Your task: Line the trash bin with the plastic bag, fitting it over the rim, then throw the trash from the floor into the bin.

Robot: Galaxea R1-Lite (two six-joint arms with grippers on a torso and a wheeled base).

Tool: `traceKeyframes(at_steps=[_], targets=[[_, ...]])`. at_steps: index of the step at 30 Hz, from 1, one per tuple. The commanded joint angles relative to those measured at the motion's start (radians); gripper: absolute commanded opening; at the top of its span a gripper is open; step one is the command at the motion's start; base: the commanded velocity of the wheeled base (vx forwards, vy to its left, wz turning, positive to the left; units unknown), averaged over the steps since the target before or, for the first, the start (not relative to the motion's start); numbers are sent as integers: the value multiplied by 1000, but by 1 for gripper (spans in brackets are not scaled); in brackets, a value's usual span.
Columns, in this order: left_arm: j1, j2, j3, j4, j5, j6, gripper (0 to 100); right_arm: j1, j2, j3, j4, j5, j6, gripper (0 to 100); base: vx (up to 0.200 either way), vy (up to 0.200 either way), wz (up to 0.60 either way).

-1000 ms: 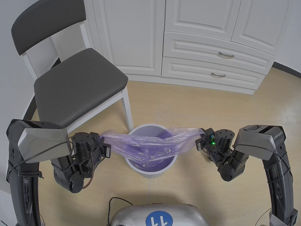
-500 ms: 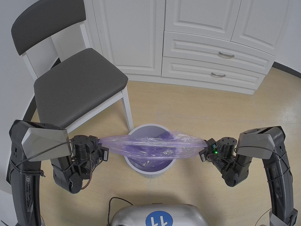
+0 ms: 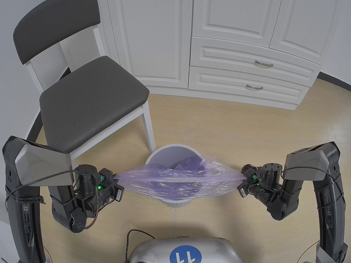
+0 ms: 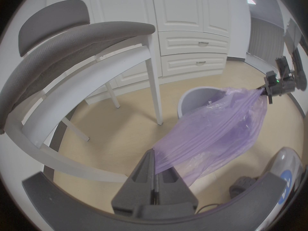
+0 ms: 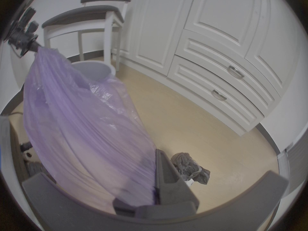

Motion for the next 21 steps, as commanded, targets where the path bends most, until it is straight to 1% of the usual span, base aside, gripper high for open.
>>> traceKeyframes(at_steps=[1, 5, 10, 17, 21], targets=[[7, -42, 71, 0, -22, 38, 0, -15, -43, 76, 2, 27, -47, 0, 0, 0, 0], [15, -14, 114, 2, -58, 104, 0, -11, -48, 133, 0, 53, -88, 0, 0, 0, 0], [14, 6, 146, 2, -65, 147, 0, -9, -65, 183, -8, 69, -139, 0, 0, 0, 0], [15, -30, 195, 2, -71, 166, 0, -5, -101, 246, -6, 70, -177, 0, 0, 0, 0], [21, -40, 230, 0, -120, 209, 0, -5, -111, 272, -6, 70, -205, 0, 0, 0, 0]])
